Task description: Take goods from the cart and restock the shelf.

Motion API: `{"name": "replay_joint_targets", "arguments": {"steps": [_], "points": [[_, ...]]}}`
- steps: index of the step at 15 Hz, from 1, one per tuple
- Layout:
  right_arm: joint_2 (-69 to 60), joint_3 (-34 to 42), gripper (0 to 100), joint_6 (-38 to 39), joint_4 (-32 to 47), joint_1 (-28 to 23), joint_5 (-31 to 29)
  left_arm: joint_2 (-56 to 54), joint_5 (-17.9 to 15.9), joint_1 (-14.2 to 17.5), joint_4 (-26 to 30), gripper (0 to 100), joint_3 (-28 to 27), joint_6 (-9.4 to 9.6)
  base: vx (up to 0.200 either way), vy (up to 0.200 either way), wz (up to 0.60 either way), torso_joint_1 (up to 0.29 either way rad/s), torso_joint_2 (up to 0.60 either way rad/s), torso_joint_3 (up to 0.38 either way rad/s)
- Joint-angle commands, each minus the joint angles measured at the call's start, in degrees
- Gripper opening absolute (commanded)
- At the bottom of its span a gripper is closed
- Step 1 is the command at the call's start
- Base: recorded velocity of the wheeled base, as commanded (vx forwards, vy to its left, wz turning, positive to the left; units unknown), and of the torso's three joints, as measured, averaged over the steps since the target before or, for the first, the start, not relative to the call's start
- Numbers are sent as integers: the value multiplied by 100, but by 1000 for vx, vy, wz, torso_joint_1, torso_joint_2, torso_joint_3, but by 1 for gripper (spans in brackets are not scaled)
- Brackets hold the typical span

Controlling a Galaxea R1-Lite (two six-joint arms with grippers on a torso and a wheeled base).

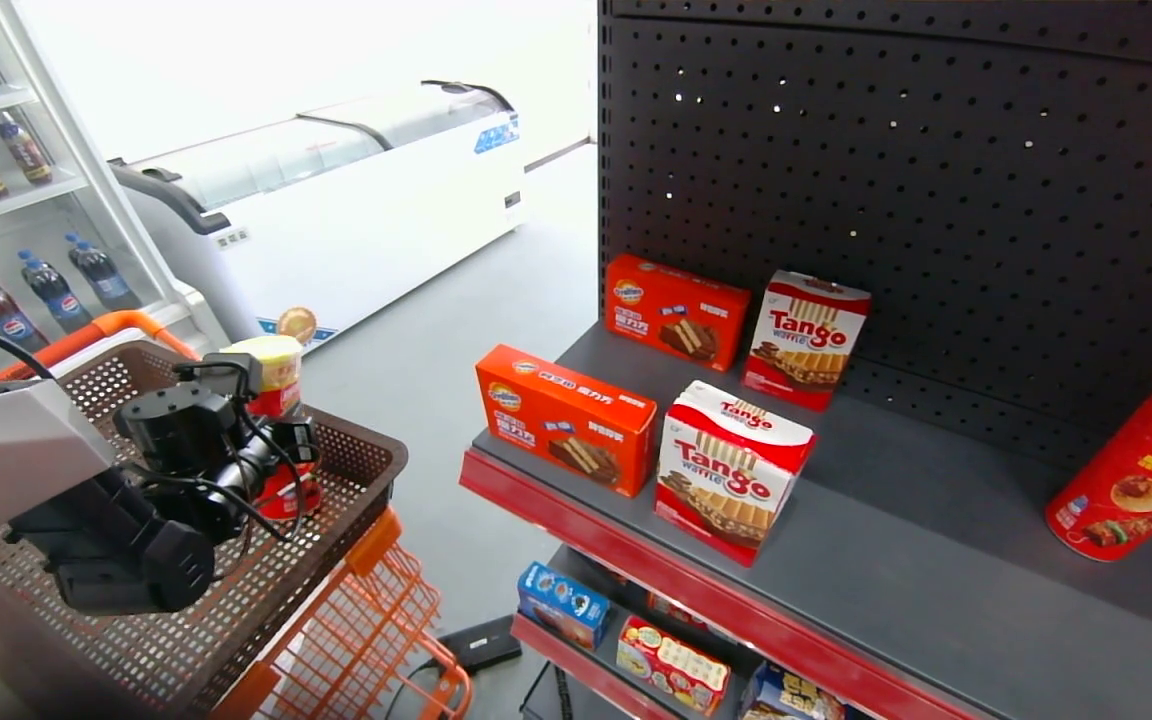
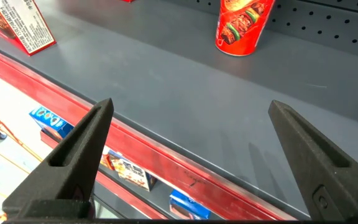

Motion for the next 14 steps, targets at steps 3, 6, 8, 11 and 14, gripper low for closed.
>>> {"name": "replay_joint_targets", "arguments": {"steps": [3, 6, 8, 11, 14], "points": [[-1, 0, 100, -1, -2, 0, 0, -535, 22, -170, -19, 0, -94, 30, 0, 0, 0, 0, 0, 0], [-1, 0, 100, -1, -2, 0, 0, -1546, 4, -434, 183, 0, 11, 65, 0, 0, 0, 0, 0, 0], [-1, 0, 100, -1, -2, 0, 0, -2170, 22, -698, 491, 0, -68, 65, 0, 0, 0, 0, 0, 0], [-1, 0, 100, -1, -2, 0, 0, -3084, 4, -1155, 1361, 0, -121, 100, 0, 0, 0, 0, 0, 0], [-1, 0, 100, -1, -2, 0, 0, -3945, -356, -1603, 2820, 0, -103, 21, 0, 0, 0, 0, 0, 0]]}}
